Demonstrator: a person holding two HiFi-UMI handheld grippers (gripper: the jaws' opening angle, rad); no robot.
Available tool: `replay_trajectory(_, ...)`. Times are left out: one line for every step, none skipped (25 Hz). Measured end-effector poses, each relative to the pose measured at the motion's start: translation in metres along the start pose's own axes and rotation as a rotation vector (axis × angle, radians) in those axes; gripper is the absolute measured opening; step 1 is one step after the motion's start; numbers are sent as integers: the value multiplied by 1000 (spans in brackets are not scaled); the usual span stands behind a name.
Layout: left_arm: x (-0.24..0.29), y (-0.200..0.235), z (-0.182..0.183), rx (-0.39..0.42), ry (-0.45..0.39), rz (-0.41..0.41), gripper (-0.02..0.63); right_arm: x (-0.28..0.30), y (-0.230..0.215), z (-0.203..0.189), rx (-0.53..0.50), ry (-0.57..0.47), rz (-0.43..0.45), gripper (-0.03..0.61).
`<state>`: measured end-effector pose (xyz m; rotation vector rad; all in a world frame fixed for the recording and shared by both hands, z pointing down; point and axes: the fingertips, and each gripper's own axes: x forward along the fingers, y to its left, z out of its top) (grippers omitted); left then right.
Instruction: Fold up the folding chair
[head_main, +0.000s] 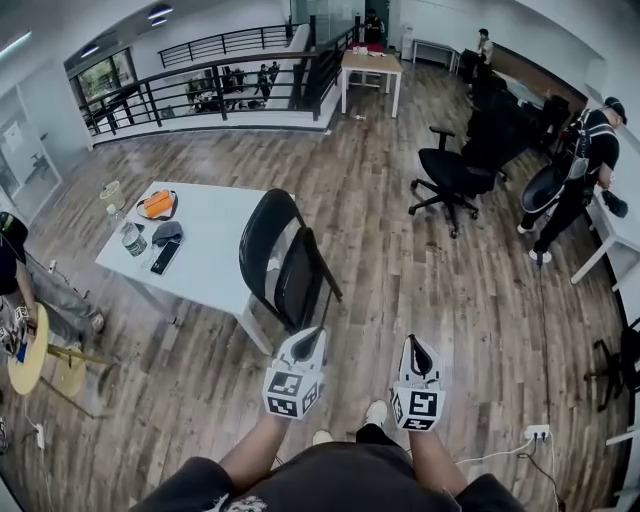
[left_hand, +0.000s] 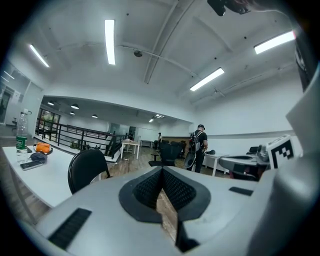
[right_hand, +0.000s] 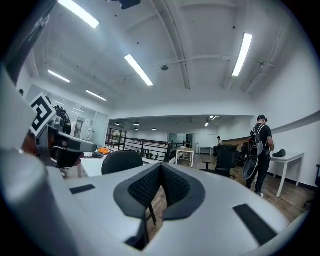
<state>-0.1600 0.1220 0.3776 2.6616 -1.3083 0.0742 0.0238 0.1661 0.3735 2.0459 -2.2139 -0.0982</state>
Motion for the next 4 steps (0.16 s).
replay_trajectory(-3,2,-1,1,0,2,5,-1,4,1,0,-3,1,12)
replay_trajectory(-6,5,-1,2,-1,4,5,-1,7,2,0,-8,3,12)
replay_trajectory(-8,7,-1,4,-2,5,5,-1,11,3,0,-13,5,12)
replay_trajectory(-11,10,0,5,-4,6,5,-1,15,5,-1,-20,7,12)
